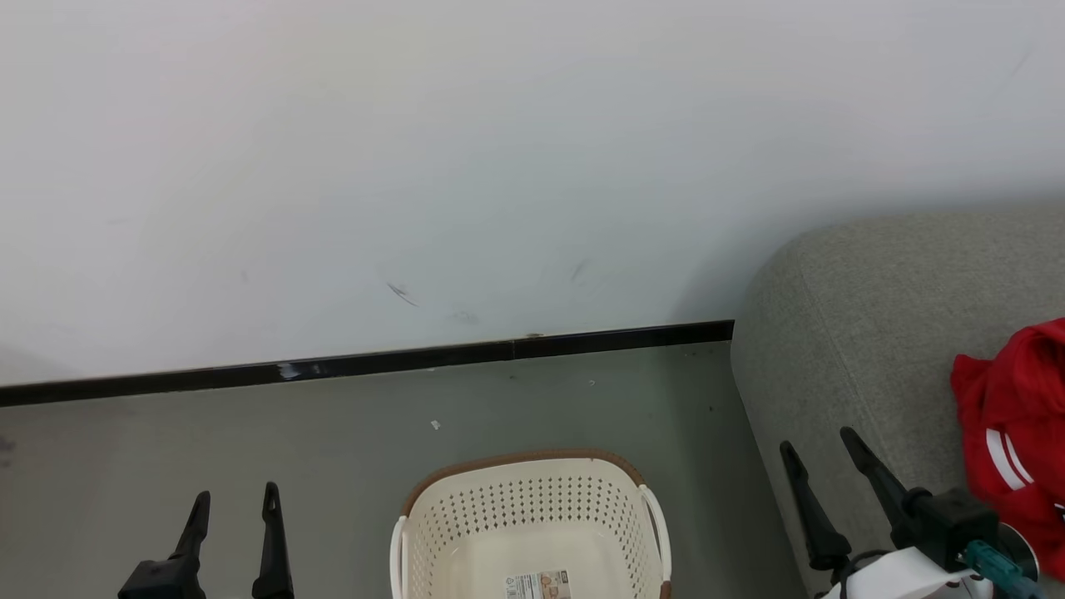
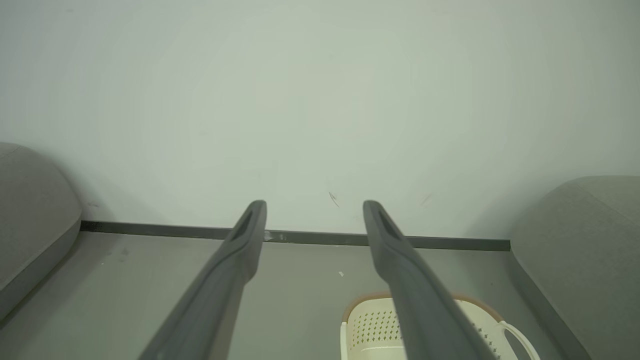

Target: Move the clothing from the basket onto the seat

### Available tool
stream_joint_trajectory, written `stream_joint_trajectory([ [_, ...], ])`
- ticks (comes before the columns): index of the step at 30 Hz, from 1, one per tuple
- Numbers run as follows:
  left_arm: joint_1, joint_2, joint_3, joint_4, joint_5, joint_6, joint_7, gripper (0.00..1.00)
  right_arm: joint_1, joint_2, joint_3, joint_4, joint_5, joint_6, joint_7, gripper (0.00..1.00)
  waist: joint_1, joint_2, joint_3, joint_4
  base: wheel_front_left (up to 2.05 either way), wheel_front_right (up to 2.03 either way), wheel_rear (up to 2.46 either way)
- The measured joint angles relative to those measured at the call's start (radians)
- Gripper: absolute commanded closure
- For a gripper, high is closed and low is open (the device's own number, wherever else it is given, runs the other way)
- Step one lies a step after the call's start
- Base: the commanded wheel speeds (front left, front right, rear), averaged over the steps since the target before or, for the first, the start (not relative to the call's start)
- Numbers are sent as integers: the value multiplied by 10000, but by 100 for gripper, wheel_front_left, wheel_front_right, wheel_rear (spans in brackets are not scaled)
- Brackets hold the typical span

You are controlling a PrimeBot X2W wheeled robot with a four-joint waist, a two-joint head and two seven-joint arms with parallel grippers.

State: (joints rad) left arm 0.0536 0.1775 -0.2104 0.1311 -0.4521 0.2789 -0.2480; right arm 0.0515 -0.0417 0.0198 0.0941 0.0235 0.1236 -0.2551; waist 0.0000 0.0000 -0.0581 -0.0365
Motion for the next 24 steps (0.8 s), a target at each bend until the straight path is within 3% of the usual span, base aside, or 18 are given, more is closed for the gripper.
stream_joint_trajectory([
  [18,12,123,0,-113,222,17,0,0,272,6,29,-395,295,0,0,0,0,0,183,-12,0,0,0],
  [19,12,102,-6,-71,221,15,4,100,273,15,25,-343,291,-4,2,100,0,0,185,-11,0,0,0],
  [24,237,-282,-178,447,211,12,17,100,571,121,67,205,293,-6,6,100,0,0,188,-12,0,0,0],
])
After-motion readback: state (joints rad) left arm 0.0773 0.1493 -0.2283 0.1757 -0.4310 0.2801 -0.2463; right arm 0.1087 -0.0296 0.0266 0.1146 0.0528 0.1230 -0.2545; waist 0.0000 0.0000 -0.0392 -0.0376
